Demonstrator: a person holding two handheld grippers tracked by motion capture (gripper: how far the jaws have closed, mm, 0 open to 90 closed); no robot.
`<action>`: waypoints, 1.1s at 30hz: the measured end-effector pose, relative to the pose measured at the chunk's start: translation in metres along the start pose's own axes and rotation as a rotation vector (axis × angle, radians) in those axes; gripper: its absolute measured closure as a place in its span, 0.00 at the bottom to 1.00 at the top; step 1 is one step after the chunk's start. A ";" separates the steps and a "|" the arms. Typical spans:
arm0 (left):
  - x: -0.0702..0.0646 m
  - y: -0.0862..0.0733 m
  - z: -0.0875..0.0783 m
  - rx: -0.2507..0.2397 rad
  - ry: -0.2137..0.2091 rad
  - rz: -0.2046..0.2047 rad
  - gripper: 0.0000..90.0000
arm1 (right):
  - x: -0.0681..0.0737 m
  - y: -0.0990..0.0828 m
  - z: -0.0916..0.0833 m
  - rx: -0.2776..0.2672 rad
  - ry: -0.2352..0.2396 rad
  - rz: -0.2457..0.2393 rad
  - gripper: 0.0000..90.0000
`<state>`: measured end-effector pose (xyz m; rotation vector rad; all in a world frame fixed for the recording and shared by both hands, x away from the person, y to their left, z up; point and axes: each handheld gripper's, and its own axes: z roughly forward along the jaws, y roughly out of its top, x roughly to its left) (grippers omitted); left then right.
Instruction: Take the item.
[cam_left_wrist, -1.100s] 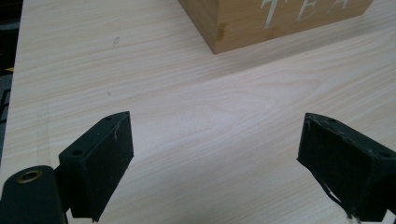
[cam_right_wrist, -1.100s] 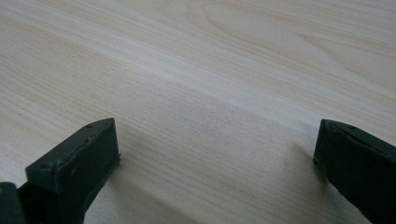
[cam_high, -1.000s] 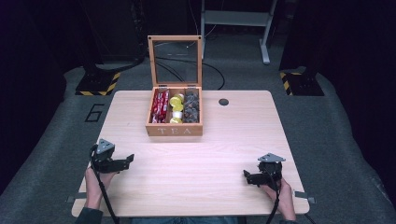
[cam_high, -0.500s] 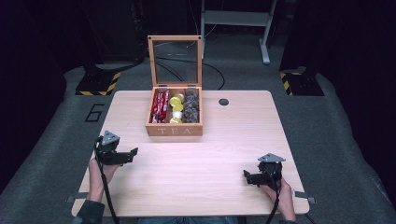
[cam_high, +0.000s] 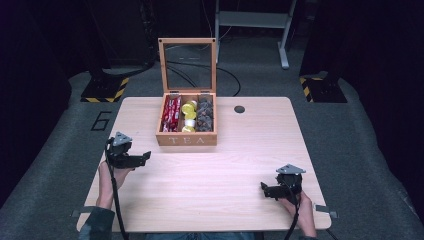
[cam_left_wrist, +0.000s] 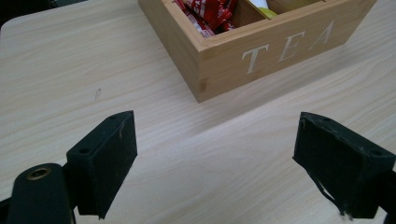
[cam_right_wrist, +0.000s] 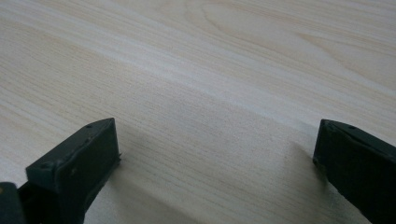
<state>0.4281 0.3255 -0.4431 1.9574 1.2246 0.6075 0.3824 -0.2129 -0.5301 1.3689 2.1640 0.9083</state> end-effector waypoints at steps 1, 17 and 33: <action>0.000 0.003 0.001 -0.004 -0.005 0.003 0.15 | 0.000 0.000 0.000 0.000 0.000 0.000 0.00; -0.001 0.042 0.016 0.007 -0.020 0.035 0.13 | 0.001 0.000 0.000 -0.002 0.000 0.007 0.00; 0.003 0.081 0.045 0.016 -0.044 0.028 0.11 | 0.001 0.000 0.000 -0.003 -0.003 0.010 0.00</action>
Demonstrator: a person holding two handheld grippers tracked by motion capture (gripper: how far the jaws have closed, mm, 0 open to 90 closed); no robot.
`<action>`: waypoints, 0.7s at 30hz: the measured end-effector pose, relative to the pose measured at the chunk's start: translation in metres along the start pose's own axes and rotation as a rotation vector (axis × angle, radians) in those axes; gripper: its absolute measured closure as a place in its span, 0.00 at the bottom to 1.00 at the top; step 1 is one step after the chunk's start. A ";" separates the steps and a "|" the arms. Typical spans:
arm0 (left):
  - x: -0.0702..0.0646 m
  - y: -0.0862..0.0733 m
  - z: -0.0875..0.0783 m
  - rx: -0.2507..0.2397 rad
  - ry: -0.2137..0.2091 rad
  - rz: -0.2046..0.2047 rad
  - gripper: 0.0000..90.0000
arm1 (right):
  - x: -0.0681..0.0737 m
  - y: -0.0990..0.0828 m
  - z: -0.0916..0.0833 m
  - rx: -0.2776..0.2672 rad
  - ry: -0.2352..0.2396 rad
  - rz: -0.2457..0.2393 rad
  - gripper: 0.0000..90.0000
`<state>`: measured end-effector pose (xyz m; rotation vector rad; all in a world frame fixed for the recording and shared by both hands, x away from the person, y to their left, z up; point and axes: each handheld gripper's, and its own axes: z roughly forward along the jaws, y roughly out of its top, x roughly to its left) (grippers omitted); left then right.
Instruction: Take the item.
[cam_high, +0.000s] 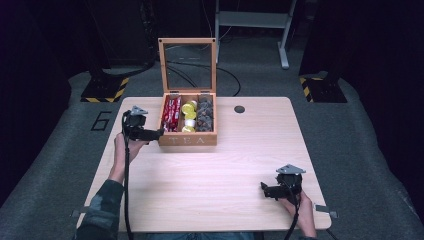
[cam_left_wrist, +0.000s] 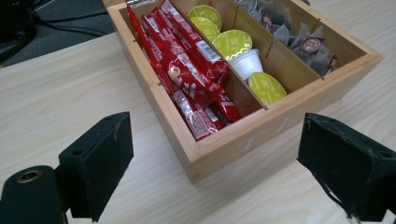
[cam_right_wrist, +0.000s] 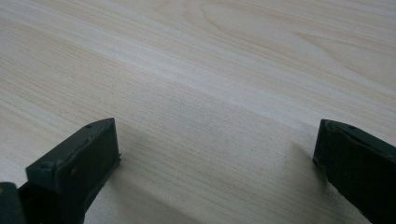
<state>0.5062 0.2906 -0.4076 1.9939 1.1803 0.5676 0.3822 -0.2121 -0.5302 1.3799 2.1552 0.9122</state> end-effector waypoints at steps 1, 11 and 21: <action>0.000 0.000 0.000 0.000 0.000 0.000 0.11 | 0.000 0.000 0.000 0.000 0.000 0.000 0.00; -0.002 0.021 0.029 0.040 -0.005 0.007 0.14 | 0.000 0.000 0.000 -0.003 -0.001 0.003 0.00; 0.004 0.039 0.056 0.079 0.018 -0.011 0.26 | 0.000 0.000 0.000 -0.003 -0.001 0.002 0.00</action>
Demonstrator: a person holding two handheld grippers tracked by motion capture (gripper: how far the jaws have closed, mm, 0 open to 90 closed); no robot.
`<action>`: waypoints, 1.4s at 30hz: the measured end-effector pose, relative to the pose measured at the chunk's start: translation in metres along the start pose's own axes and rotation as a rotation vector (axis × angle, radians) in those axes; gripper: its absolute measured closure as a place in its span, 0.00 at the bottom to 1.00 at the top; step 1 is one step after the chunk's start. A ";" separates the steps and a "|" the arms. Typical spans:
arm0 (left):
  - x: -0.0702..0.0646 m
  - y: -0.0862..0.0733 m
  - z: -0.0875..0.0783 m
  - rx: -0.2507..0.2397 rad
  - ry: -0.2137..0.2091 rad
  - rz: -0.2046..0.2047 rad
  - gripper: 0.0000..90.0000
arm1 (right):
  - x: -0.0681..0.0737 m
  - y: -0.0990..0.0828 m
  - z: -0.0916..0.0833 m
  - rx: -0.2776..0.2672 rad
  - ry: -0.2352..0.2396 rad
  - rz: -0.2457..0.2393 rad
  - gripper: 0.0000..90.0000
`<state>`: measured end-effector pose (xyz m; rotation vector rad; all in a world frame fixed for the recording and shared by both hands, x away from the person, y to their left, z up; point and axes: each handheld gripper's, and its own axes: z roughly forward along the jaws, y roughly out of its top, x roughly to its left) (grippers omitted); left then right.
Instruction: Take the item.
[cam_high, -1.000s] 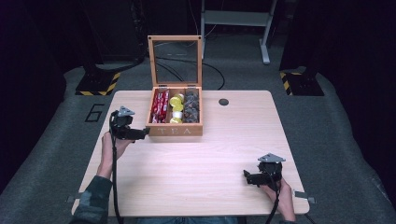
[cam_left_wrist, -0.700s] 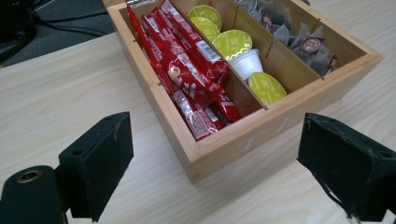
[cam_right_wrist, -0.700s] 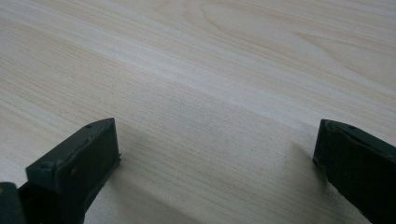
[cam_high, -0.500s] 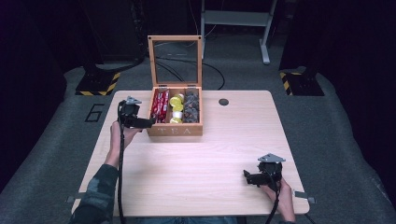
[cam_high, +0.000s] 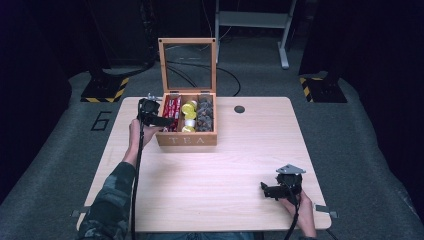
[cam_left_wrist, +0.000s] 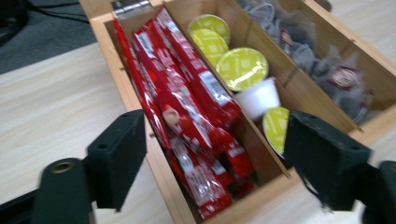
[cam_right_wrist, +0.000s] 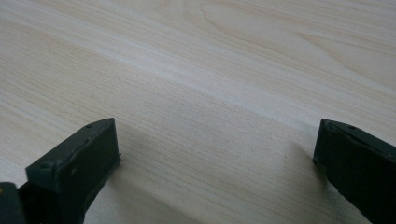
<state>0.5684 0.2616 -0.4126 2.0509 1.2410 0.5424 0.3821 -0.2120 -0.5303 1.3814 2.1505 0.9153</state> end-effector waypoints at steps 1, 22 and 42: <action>0.001 0.001 0.003 0.010 -0.008 -0.019 0.27 | 0.000 0.000 0.000 0.000 0.000 -0.001 0.00; 0.003 0.002 0.034 0.081 0.050 -0.047 0.51 | 0.000 0.000 0.000 0.000 0.000 0.002 0.00; 0.001 -0.001 0.048 0.118 0.045 -0.050 0.75 | 0.000 0.000 0.000 0.000 0.000 0.002 0.00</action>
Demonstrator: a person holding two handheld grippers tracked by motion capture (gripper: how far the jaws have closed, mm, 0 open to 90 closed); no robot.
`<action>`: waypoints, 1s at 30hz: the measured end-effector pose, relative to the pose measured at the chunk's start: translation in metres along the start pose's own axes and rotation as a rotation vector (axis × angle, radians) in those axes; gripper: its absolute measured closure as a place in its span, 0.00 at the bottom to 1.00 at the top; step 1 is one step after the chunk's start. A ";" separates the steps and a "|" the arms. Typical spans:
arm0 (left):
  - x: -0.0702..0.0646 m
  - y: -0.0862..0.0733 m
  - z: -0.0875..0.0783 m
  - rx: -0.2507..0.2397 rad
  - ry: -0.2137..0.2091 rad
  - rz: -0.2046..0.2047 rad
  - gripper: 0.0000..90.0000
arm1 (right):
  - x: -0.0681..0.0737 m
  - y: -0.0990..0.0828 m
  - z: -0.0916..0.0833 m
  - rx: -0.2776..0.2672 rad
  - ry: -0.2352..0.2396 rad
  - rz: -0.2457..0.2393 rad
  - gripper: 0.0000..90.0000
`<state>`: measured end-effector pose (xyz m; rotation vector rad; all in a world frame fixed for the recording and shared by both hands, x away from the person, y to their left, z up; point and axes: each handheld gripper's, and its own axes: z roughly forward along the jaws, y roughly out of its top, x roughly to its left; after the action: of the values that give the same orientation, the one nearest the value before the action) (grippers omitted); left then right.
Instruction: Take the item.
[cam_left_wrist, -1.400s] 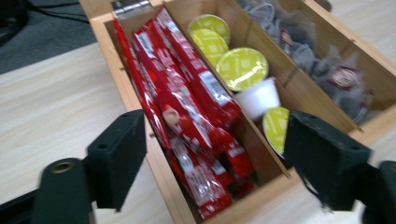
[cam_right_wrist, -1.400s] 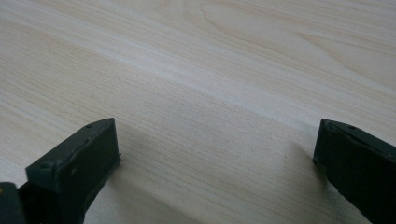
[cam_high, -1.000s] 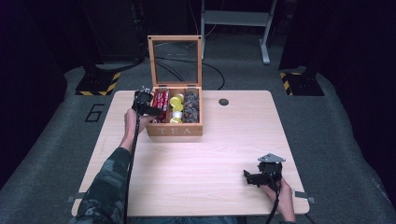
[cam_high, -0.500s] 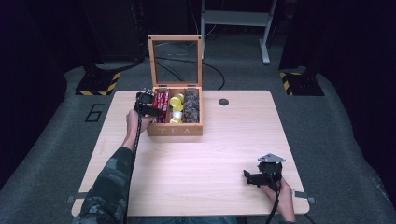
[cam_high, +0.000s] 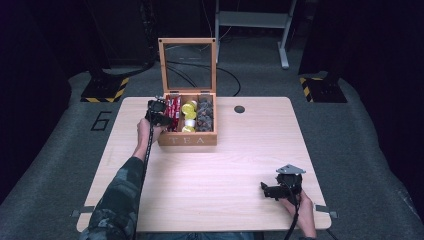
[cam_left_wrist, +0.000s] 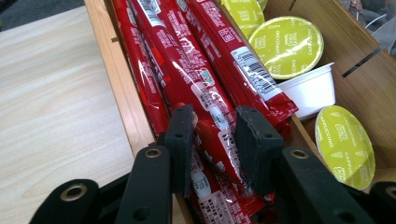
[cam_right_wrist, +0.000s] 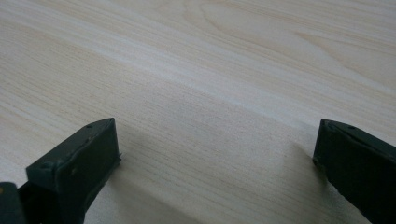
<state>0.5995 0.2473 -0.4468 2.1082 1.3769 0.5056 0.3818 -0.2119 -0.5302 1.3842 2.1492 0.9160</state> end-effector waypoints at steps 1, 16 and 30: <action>0.000 0.000 0.000 0.002 0.001 0.005 0.75 | 0.000 0.000 0.000 0.000 0.000 0.000 0.00; 0.003 0.000 -0.004 0.004 0.033 0.008 0.92 | 0.000 0.000 0.000 0.000 0.000 0.000 0.00; 0.005 0.002 -0.021 -0.048 0.035 0.004 0.95 | 0.000 0.000 0.000 0.000 0.000 0.000 0.00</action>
<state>0.5907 0.2568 -0.4293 2.0734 1.3662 0.5740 0.3818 -0.2120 -0.5302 1.3841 2.1494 0.9158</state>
